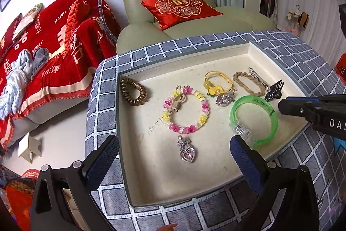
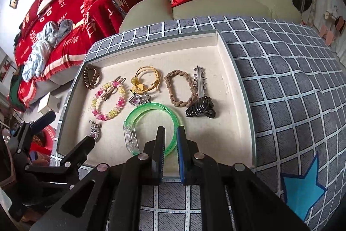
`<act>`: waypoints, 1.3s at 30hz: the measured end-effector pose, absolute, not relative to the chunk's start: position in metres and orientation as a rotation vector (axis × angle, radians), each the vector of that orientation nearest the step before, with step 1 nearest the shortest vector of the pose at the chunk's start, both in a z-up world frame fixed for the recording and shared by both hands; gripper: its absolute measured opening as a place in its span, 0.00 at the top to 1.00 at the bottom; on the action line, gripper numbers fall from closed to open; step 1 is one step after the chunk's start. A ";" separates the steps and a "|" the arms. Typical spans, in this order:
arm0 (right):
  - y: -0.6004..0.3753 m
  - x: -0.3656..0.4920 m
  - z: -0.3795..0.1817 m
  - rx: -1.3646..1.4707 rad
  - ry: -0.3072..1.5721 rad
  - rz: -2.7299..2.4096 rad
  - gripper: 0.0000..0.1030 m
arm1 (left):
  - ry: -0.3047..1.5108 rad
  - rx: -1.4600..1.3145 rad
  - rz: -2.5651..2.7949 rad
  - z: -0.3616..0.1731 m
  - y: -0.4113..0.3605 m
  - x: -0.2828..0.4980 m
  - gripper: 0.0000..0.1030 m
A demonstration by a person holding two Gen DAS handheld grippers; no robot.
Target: Organize jewelry
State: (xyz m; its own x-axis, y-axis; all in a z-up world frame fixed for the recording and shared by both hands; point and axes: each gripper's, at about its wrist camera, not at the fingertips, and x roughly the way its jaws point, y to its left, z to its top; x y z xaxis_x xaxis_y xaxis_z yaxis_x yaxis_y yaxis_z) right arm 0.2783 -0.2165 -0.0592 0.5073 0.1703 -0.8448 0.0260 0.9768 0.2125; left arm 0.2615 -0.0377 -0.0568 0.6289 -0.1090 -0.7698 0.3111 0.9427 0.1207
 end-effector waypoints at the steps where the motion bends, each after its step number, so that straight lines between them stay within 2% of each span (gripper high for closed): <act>1: -0.215 0.278 -0.059 0.199 1.037 0.086 0.87 | 0.859 0.253 -0.245 -0.057 -0.037 0.261 0.00; 2: -0.215 0.278 -0.059 0.193 1.038 0.084 0.81 | 0.860 0.251 -0.245 -0.056 -0.037 0.260 0.00; 3: -0.214 0.277 -0.059 0.191 1.039 0.085 0.64 | 0.859 0.249 -0.245 -0.055 -0.036 0.259 0.00; 4: -0.214 0.277 -0.059 0.192 1.040 0.085 0.52 | 0.858 0.246 -0.243 -0.054 -0.035 0.259 0.00; 5: -0.214 0.277 -0.059 0.195 1.037 0.087 0.36 | 0.856 0.244 -0.237 -0.053 -0.034 0.258 0.00; 10: -0.209 0.273 -0.055 0.190 1.031 0.111 0.34 | 0.848 0.223 -0.212 -0.048 -0.029 0.257 0.00; 13: -0.207 0.271 -0.053 0.164 1.026 0.102 0.21 | 0.849 0.221 -0.197 -0.048 -0.025 0.255 0.00; 17: -0.208 0.266 -0.050 0.166 1.015 0.098 0.18 | 0.849 0.237 -0.182 -0.047 -0.022 0.248 0.00; 21: -0.208 0.262 -0.046 0.158 0.996 0.091 0.00 | 0.850 0.227 -0.174 -0.047 -0.015 0.242 0.00; 39: -0.206 0.215 -0.027 0.061 0.746 0.045 0.00 | 0.758 0.133 -0.093 -0.035 0.002 0.208 0.00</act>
State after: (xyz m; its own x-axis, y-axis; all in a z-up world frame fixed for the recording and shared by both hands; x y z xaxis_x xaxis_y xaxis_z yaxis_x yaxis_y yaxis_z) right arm 0.2146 -0.2062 -0.0271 0.7338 0.0626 -0.6765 -0.0192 0.9973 0.0715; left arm 0.2081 0.0023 -0.0347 0.7228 -0.0364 -0.6901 0.1321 0.9875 0.0863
